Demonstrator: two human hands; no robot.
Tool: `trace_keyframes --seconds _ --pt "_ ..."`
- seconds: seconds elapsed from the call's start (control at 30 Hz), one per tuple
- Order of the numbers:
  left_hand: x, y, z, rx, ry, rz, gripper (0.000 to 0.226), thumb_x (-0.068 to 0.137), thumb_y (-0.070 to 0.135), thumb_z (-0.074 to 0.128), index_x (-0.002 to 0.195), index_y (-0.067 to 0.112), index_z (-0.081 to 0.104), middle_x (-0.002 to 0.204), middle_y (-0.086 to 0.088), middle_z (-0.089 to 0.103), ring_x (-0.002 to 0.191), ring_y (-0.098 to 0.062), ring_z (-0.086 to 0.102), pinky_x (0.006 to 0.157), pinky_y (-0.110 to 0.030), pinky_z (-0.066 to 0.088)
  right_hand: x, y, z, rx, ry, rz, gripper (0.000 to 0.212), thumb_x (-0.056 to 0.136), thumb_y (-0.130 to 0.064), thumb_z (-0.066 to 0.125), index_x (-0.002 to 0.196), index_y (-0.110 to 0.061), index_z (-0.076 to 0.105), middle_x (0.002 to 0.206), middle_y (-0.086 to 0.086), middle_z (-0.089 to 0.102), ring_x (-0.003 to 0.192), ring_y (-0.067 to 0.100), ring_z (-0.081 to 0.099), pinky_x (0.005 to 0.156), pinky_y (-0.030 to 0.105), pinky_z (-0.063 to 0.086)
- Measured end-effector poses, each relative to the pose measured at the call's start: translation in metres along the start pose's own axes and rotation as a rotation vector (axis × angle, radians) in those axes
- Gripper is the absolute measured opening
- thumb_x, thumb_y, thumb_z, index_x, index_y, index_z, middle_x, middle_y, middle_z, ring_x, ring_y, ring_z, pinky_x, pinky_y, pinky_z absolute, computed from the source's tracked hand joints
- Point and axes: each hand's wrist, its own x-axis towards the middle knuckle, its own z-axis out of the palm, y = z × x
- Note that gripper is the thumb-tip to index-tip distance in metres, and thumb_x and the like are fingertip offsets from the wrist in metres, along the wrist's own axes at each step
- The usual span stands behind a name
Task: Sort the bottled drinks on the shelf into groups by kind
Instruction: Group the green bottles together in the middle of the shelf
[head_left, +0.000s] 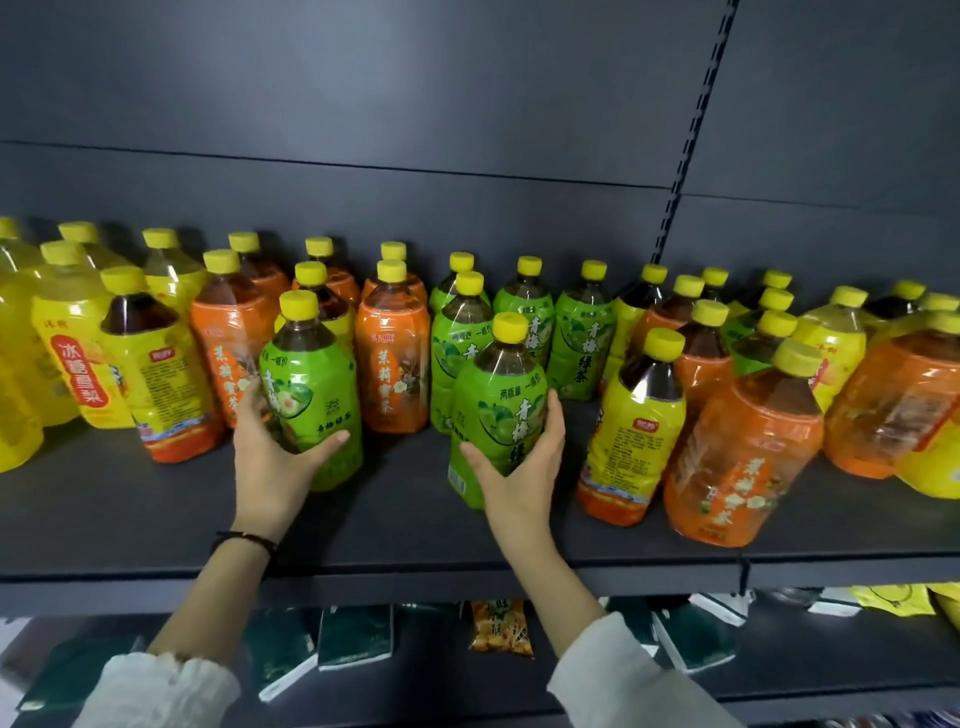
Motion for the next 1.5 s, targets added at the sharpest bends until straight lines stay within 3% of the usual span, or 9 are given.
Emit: trace_keyframes --seconds 0.27,0.43,0.53,0.83,0.97,1.1,1.3,1.4,1.5 --pt "0.007 -0.009 -0.002 -0.091 -0.1 -0.016 0.108 0.048 0.037 0.087 0.137 0.03 0.026 0.139 -0.004 0.042 0.128 -0.022 0.043 0.105 -0.046 0.041 0.038 0.005 0.01 -0.205 0.36 0.076 0.106 0.072 -0.025 0.082 0.152 -0.021 0.011 0.156 0.012 0.023 0.142 0.033 0.023 0.111 0.054 0.024" --pt "0.0 -0.001 0.005 -0.18 -0.219 0.02 0.107 0.047 0.031 0.084 0.138 0.025 0.028 0.135 -0.001 0.041 0.122 -0.017 0.045 0.101 -0.036 0.042 0.074 0.013 0.007 -0.227 0.405 0.104 0.103 0.079 -0.022 0.077 0.153 -0.015 0.007 0.159 0.018 0.006 0.147 0.033 0.007 0.117 0.045 0.009" --pt "-0.001 0.003 0.008 -0.224 -0.285 0.052 0.097 0.046 0.029 0.085 0.124 0.048 0.03 0.134 0.002 0.042 0.12 -0.015 0.046 0.097 -0.032 0.043 0.095 0.02 -0.005 -0.237 0.384 0.099 0.101 0.083 -0.019 0.074 0.153 -0.016 0.002 0.161 0.013 0.0 0.148 0.027 0.001 0.117 0.033 0.001" --pt "-0.002 0.006 0.009 -0.233 -0.292 0.06 0.095 0.046 0.028 0.085 0.116 0.056 0.027 0.137 0.001 0.039 0.121 -0.013 0.044 0.096 -0.028 0.04 0.118 0.028 -0.016 -0.24 0.41 0.126 0.101 0.082 -0.019 0.075 0.153 -0.018 0.003 0.161 0.007 0.006 0.148 0.025 0.008 0.12 0.041 0.009" --pt "-0.005 0.004 0.013 -0.228 -0.31 0.061 0.098 0.044 0.036 0.087 0.117 0.061 0.027 0.139 0.002 0.039 0.124 -0.02 0.046 0.101 -0.043 0.045 0.11 0.029 -0.02 -0.249 0.32 0.171 0.103 0.084 -0.036 0.071 0.153 -0.021 -0.003 0.162 0.006 -0.003 0.148 0.024 0.001 0.119 0.04 0.004" --pt "-0.012 0.009 0.024 -0.232 -0.345 0.064 0.1 0.041 0.06 0.087 0.121 0.059 0.026 0.136 0.007 0.041 0.124 -0.013 0.045 0.103 -0.037 0.043 0.07 0.027 -0.015 -0.292 0.032 0.07 0.089 0.081 -0.065 0.044 0.15 -0.039 -0.007 0.158 -0.011 -0.024 0.146 0.013 -0.018 0.119 0.042 -0.003" --pt "-0.025 0.025 0.053 -0.251 -0.415 0.049 0.106 0.044 0.061 0.085 0.127 0.033 0.025 0.13 0.01 0.04 0.121 0.0 0.043 0.103 -0.02 0.037 0.024 -0.014 0.003 0.127 -0.415 0.077 0.078 0.069 -0.073 0.059 0.135 -0.055 0.021 0.143 -0.028 0.03 0.134 -0.009 0.029 0.112 0.023 0.028" --pt "-0.029 0.03 0.053 -0.286 -0.522 0.048 0.092 0.053 0.039 0.085 0.123 0.037 0.026 0.13 0.018 0.043 0.115 0.016 0.045 0.092 -0.005 0.038 0.022 -0.021 0.012 0.152 -0.484 0.06 0.095 0.062 -0.061 0.075 0.138 -0.048 0.019 0.138 -0.027 0.034 0.125 -0.014 0.039 0.101 0.011 0.038" --pt "-0.029 0.023 0.045 -0.378 -0.657 0.038 0.074 0.064 0.043 0.083 0.124 0.039 0.039 0.129 0.016 0.055 0.121 0.002 0.051 0.098 -0.017 0.043 0.025 -0.024 0.013 0.158 -0.41 0.05 0.094 0.057 -0.047 0.083 0.128 -0.054 0.023 0.136 -0.014 0.043 0.125 0.002 0.048 0.1 0.022 0.045"
